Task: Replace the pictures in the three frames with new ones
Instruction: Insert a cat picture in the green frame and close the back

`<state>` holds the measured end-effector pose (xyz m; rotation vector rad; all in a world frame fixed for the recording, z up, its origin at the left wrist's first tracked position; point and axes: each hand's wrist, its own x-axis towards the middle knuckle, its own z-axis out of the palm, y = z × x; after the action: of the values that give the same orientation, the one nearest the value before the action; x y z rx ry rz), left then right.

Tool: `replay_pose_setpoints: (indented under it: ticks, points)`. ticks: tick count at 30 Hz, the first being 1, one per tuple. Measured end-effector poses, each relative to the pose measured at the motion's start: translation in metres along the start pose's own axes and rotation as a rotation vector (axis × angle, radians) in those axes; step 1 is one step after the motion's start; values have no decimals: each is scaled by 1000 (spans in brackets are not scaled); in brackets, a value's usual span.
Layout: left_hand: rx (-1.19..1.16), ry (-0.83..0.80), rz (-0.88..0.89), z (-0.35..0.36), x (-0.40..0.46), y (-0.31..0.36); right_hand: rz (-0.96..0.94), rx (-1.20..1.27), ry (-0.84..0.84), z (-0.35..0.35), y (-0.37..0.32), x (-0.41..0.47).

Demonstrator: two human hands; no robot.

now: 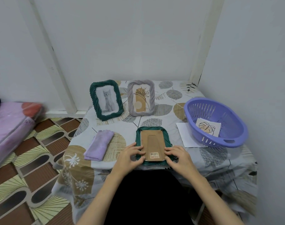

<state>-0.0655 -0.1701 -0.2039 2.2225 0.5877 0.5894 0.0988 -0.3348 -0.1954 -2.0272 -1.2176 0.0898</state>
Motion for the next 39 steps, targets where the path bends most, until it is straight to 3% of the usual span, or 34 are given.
replay_pose_setpoints:
  ticks: [14,17,20,22,25,27,29,32,35,37,39]
  points:
    - [66,50,46,2,4,13,41,111,-5,-6,-5,2]
    - [66,23,-21,3,5,11,69,116,-25,-8,-3,1]
    - [45,42,-209,5,13,19,112,172,-45,-9,-7,1]
    - [-145,73,-367,3,21,35,164,199,-65,-12,-12,2]
    - [-744,180,-590,-9,33,54,234,191,-107,-17,-28,8]
    - [-1121,231,-637,-18,40,63,182,2,-129,-19,-44,13]
    - [-1242,201,-620,-23,45,69,91,-135,-125,-21,-68,15]
    - [-1257,110,-548,-19,49,77,-21,-233,-96,-19,-93,19]
    - [-1247,47,-508,-15,48,78,-1,-319,-85,-20,-96,26]
    - [-1106,47,-512,-12,44,75,41,-210,-17,-25,-96,27]
    - [-849,58,-516,-8,38,68,126,66,100,-30,-95,30]
